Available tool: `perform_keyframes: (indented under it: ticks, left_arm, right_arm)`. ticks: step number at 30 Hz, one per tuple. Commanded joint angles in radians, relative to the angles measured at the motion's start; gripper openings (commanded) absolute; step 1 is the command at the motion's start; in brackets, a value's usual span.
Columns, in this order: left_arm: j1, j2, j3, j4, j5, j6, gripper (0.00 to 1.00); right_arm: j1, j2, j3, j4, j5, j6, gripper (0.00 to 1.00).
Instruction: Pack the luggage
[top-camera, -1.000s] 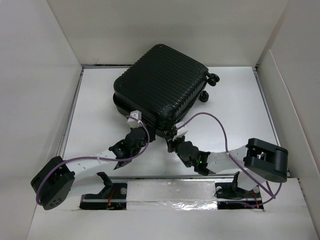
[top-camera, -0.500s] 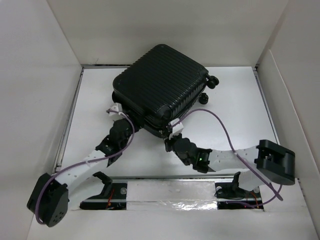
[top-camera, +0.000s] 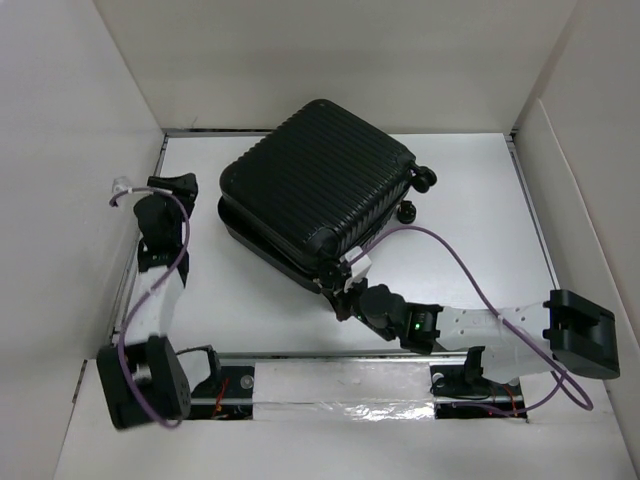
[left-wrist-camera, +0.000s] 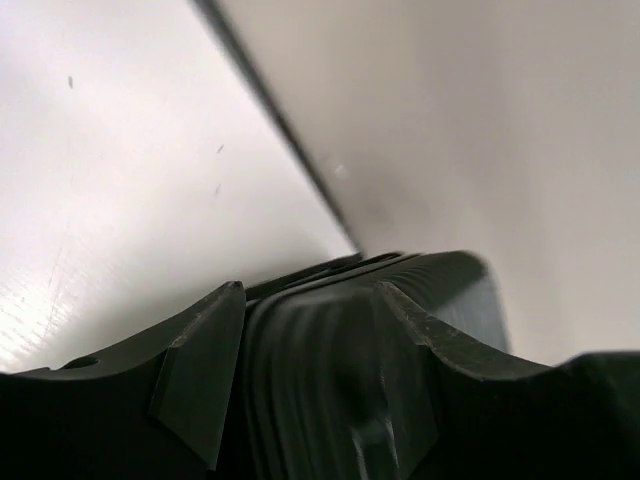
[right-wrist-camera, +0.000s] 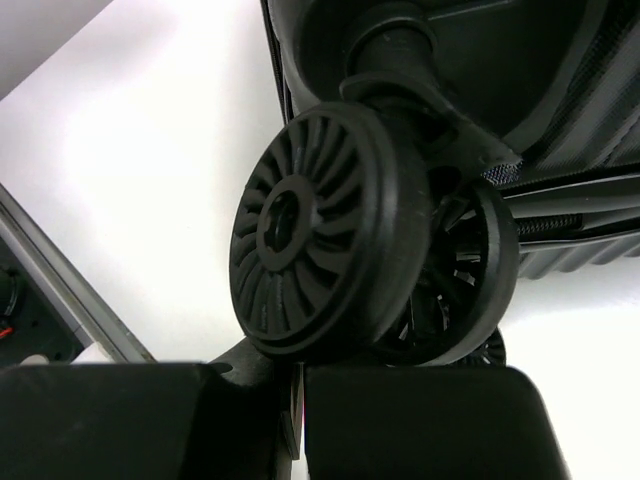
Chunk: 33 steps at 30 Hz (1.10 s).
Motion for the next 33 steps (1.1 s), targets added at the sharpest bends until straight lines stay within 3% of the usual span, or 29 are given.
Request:
perform_keyframes:
  ticks: [1, 8, 10, 11, 12, 13, 19, 23, 28, 33]
  left_arm:
    - [0.016, 0.219, 0.155, -0.055, 0.185, 0.023, 0.51]
    - [-0.006, 0.425, 0.189, 0.002, 0.244, 0.022, 0.48]
    - [-0.025, 0.443, 0.180, 0.015, 0.238, 0.031, 0.30]
    - [-0.039, 0.436, 0.162, 0.015, 0.238, 0.025, 0.30]
    - [-0.039, 0.427, 0.136, 0.058, 0.226, 0.013, 0.18]
    - [-0.039, 0.399, 0.075, 0.086, 0.225, 0.002, 0.15]
    - [-0.057, 0.303, -0.051, 0.153, 0.229, 0.002, 0.14]
    - [-0.089, 0.252, -0.090, 0.111, 0.211, 0.039, 0.14]
    - [-0.089, 0.189, -0.153, 0.065, 0.179, 0.098, 0.25]
    - [-0.111, 0.184, -0.141, 0.017, 0.145, 0.157, 0.26]
  right_arm:
    - [0.029, -0.037, 0.009, 0.079, -0.147, 0.077, 0.00]
    - [-0.005, -0.051, 0.006, 0.017, -0.167, 0.095, 0.00]
    - [-0.034, -0.078, -0.012, 0.017, -0.185, 0.097, 0.00]
    - [-0.034, -0.087, -0.017, 0.017, -0.190, 0.097, 0.00]
    - [-0.046, -0.094, -0.018, 0.015, -0.194, 0.091, 0.00]
    - [-0.046, -0.100, -0.017, 0.004, -0.202, 0.089, 0.00]
    - [-0.066, -0.100, -0.006, -0.036, -0.210, 0.078, 0.00]
    - [-0.066, -0.081, -0.006, -0.028, -0.224, 0.078, 0.00]
    - [-0.075, -0.081, -0.003, -0.033, -0.234, 0.069, 0.00]
    - [-0.085, -0.107, -0.015, -0.034, -0.236, 0.068, 0.00]
